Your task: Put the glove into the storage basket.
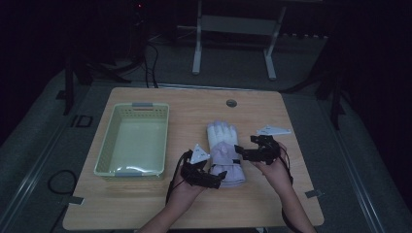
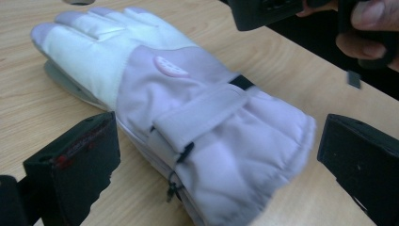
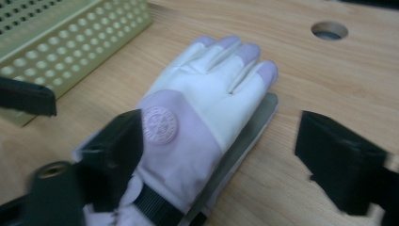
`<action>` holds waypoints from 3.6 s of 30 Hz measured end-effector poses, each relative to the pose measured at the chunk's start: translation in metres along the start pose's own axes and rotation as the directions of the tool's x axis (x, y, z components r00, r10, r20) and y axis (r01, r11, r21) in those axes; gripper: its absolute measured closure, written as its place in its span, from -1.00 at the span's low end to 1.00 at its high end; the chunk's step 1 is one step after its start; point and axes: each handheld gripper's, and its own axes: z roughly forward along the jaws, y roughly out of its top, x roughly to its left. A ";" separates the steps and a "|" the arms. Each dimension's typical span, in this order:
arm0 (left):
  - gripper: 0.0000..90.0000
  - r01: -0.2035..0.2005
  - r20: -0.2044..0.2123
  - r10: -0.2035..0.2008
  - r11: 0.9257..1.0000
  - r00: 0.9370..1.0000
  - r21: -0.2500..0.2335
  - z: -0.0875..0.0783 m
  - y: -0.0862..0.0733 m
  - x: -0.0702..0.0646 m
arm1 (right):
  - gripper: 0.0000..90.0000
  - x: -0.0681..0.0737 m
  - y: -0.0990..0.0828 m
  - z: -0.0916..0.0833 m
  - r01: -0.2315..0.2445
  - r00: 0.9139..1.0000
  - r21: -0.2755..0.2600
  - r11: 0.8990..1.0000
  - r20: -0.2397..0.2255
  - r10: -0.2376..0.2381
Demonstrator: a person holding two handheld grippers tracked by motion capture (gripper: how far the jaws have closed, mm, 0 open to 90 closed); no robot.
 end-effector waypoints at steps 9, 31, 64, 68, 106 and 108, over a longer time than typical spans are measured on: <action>-0.66 0.124 -0.016 -0.123 0.982 0.992 0.143 0.024 -0.012 0.009 | -0.44 -0.006 -0.010 0.030 -0.074 0.997 0.085 0.994 -0.024 0.077; 0.57 0.206 0.096 -0.242 0.936 0.966 0.286 0.034 -0.019 0.021 | 0.75 -0.006 -0.029 0.047 -0.164 0.974 0.257 0.952 -0.112 0.198; 0.61 0.046 0.091 -0.070 0.970 0.993 0.240 -0.046 0.058 0.031 | 0.76 0.055 0.061 0.001 -0.023 0.999 0.094 0.995 -0.030 0.026; 0.61 0.037 0.090 -0.060 0.970 0.994 0.239 -0.055 0.063 0.037 | 0.76 0.061 0.069 0.002 -0.020 0.999 0.082 0.996 -0.034 0.023; 0.61 -0.002 0.023 -0.005 0.960 1.000 0.279 -0.172 0.059 0.127 | 0.76 0.173 0.141 0.065 0.038 0.994 0.048 0.998 -0.107 -0.032; 0.60 -0.002 0.021 -0.004 0.960 1.000 0.281 -0.175 0.058 0.129 | 0.76 0.176 0.142 0.067 0.039 0.994 0.047 0.998 -0.106 -0.034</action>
